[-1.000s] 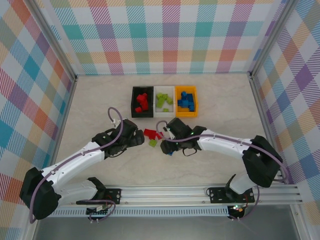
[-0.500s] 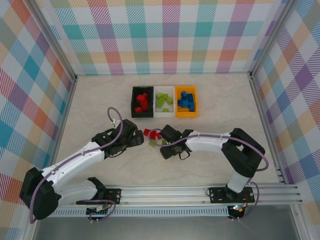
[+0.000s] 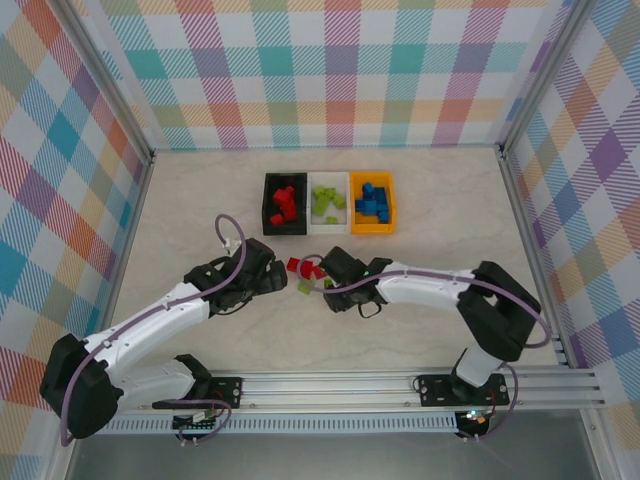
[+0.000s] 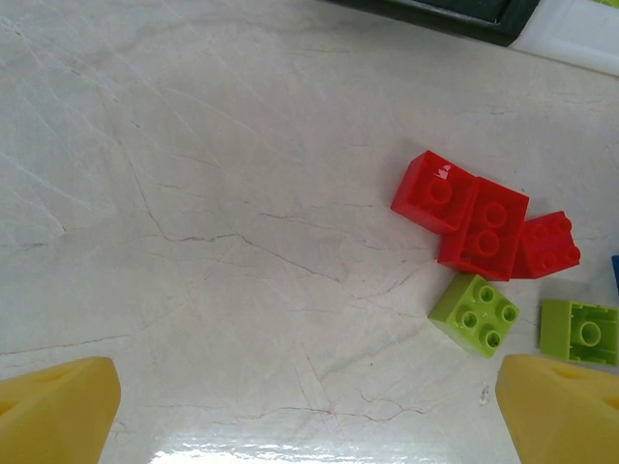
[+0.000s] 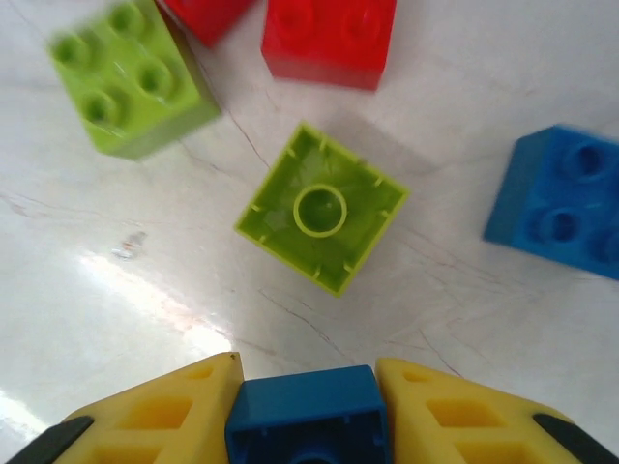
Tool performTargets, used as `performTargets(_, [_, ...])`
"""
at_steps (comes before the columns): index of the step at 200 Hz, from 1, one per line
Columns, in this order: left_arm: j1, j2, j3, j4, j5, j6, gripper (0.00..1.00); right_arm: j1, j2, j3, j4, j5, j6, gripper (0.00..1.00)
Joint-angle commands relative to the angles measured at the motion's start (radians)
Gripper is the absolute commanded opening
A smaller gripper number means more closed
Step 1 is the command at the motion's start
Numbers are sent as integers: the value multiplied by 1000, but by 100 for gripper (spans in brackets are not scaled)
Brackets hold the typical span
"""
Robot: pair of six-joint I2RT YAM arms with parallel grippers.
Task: Sort the legos into containers by color
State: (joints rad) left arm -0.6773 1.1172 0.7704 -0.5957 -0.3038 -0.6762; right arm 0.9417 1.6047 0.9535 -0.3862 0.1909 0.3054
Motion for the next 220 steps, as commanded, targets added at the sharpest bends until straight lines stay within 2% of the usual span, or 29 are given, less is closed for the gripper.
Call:
performTargets(1, [12, 17, 11, 5, 12, 20, 100, -67, -104, 51, -10, 29, -1, 37])
performTargets(32, [13, 26, 14, 21, 30, 18, 100, -271, -71, 174, 4, 16, -8, 38])
performTargets(55, [13, 34, 18, 22, 41, 17, 100, -380, 89, 343, -6, 11, -4, 40])
performTargets(109, [15, 77, 18, 39, 102, 16, 100, -481, 474, 803, -156, 56, 20, 41])
performTargets(127, [15, 92, 20, 45, 115, 17, 100, -492, 516, 870, -175, 37, 40, 49])
performTargets(156, [14, 124, 20, 68, 150, 26, 100, -488, 433, 817, -112, -7, 53, 63])
performTargets(177, [13, 153, 24, 93, 180, 32, 99, -479, 327, 722, -72, -21, 40, 64])
performTargets(220, [-7, 273, 84, 125, 204, 67, 90, -406, 96, 422, 8, -40, 45, 64])
